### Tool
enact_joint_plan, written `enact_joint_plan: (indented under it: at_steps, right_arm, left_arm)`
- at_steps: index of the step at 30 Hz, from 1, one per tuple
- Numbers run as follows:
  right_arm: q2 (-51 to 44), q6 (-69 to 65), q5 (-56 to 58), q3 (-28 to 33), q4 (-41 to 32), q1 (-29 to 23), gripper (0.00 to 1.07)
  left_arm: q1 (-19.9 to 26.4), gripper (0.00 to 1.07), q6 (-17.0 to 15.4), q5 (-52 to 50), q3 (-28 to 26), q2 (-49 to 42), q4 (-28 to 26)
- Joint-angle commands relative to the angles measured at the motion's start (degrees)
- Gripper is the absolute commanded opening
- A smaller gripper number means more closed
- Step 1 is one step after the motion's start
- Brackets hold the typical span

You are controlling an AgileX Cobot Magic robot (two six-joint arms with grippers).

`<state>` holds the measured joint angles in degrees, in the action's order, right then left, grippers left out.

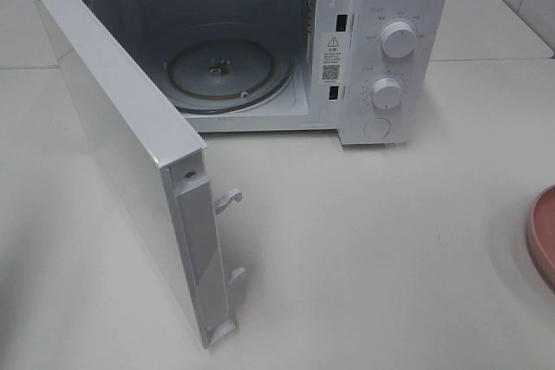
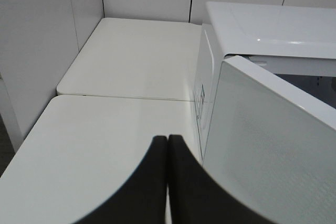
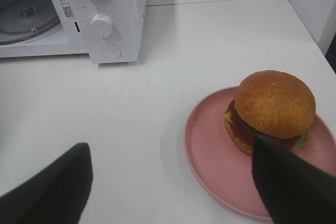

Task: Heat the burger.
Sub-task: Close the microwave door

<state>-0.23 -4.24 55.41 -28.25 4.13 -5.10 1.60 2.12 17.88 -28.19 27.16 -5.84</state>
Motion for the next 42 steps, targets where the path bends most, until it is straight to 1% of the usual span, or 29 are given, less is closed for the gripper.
enact_joint_plan:
  at_steps: [1, 2, 4, 5, 6, 9, 11, 12, 14, 18, 19, 20, 21, 22, 23, 24, 25, 26, 28, 29, 30, 32, 36, 37, 38, 39, 40, 41, 42]
  right_arm:
    - [-1.7, 0.1, -0.4, 0.1, -0.3, 0.5, 0.74]
    - [-1.7, 0.1, -0.4, 0.1, -0.3, 0.5, 0.74]
    - [-1.7, 0.1, -0.4, 0.1, -0.3, 0.5, 0.74]
    - [-1.7, 0.1, -0.4, 0.1, -0.3, 0.5, 0.74]
    - [-1.7, 0.1, -0.4, 0.1, -0.3, 0.5, 0.74]
    - [-1.7, 0.1, -0.4, 0.1, -0.3, 0.5, 0.74]
    - [-1.7, 0.1, -0.4, 0.1, -0.3, 0.5, 0.74]
    - [-1.7, 0.1, -0.4, 0.1, -0.3, 0.5, 0.74]
    - [-1.7, 0.1, -0.4, 0.1, -0.3, 0.5, 0.74]
    - [-1.7, 0.1, -0.4, 0.1, -0.3, 0.5, 0.74]
    - [-1.7, 0.1, -0.4, 0.1, -0.3, 0.5, 0.74]
    - [-1.7, 0.1, -0.4, 0.1, -0.3, 0.5, 0.74]
    - [-1.7, 0.1, -0.4, 0.1, -0.3, 0.5, 0.74]
    - [-1.7, 0.1, -0.4, 0.1, -0.3, 0.5, 0.74]
    - [-1.7, 0.1, -0.4, 0.1, -0.3, 0.5, 0.74]
    - [-1.7, 0.1, -0.4, 0.1, -0.3, 0.5, 0.74]
    - [-1.7, 0.1, -0.4, 0.1, -0.3, 0.5, 0.74]
    - [-1.7, 0.1, -0.4, 0.1, -0.3, 0.5, 0.74]
    - [-1.7, 0.1, -0.4, 0.1, -0.3, 0.5, 0.74]
    - [-1.7, 0.1, -0.4, 0.1, -0.3, 0.5, 0.74]
    - [-1.7, 0.1, -0.4, 0.1, -0.3, 0.5, 0.74]
    - [-1.7, 0.1, -0.4, 0.1, -0.3, 0.5, 0.74]
    - [-1.7, 0.1, -0.4, 0.1, -0.3, 0.5, 0.74]
    - [-1.7, 0.1, -0.4, 0.1, -0.3, 0.5, 0.74]
    - [-1.7, 0.1, -0.4, 0.1, -0.3, 0.5, 0.74]
    - [-1.7, 0.1, -0.4, 0.1, -0.3, 0.5, 0.74]
    - [-1.7, 0.1, -0.4, 0.1, -0.3, 0.5, 0.74]
    - [-1.7, 0.1, -0.4, 0.1, -0.3, 0.5, 0.74]
    - [-1.7, 0.1, -0.4, 0.1, -0.3, 0.5, 0.74]
  left_arm:
    - [0.1, 0.00, -0.5, -12.4, 3.6, 4.4, -0.8]
    - [0.1, 0.00, -0.5, -12.4, 3.6, 4.4, -0.8]
    - [0.1, 0.00, -0.5, -19.7, 6.4, 7.4, -0.8]
    - [0.1, 0.00, -0.5, -19.7, 6.4, 7.4, -0.8]
    - [0.1, 0.00, -0.5, -24.9, 8.1, 9.6, -0.8]
    - [0.1, 0.00, -0.5, -26.9, 8.9, 10.5, -0.8]
    - [0.1, 0.00, -0.5, -36.6, 11.2, 15.2, -0.2]
    - [0.1, 0.00, -0.5, -36.6, 11.2, 15.2, -0.2]
    - [0.1, 0.00, -0.5, -43.4, 12.0, 19.5, 2.0]
    - [0.1, 0.00, -0.7, -48.1, 12.5, 23.5, 4.7]
    - [0.1, 0.00, -2.1, -50.6, 12.5, 26.8, 6.4]
    - [0.1, 0.00, -2.1, -50.6, 12.5, 26.8, 6.4]
    - [0.1, 0.00, -3.7, -52.9, 12.5, 30.0, 8.3]
    - [0.1, 0.00, -3.7, -52.9, 12.5, 30.0, 8.3]
    - [0.1, 0.00, -4.9, -53.9, 12.5, 31.3, 9.6]
    - [0.1, 0.00, -6.8, -56.6, 12.5, 34.7, 12.3]
    - [0.1, 0.00, -6.8, -56.6, 12.5, 34.7, 12.3]
    - [0.1, 0.00, -8.4, -59.1, 12.5, 37.6, 14.6]
    - [0.1, 0.00, -8.9, -60.0, 12.5, 38.8, 15.6]
    - [0.1, 0.00, -10.5, -62.2, 12.5, 41.8, 17.9]
    - [0.1, 0.00, -10.5, -62.2, 12.5, 41.8, 17.9]
    - [0.1, 0.00, -11.0, -65.5, 12.1, 46.0, 18.5]
    - [-0.1, 0.00, -11.3, -66.3, 10.7, 49.0, 18.9]
    - [-0.7, 0.00, -12.8, -66.2, 9.7, 50.9, 20.3]
    - [-0.7, 0.00, -12.8, -66.2, 9.7, 50.9, 20.3]
    - [-1.2, 0.00, -13.2, -66.2, 9.1, 51.9, 21.7]
    - [-2.1, 0.00, -13.6, -66.3, 7.8, 53.6, 24.8]
    - [-2.1, 0.00, -13.6, -66.3, 7.8, 53.6, 24.8]
    - [-2.9, 0.00, -13.6, -66.3, 6.4, 55.1, 26.3]
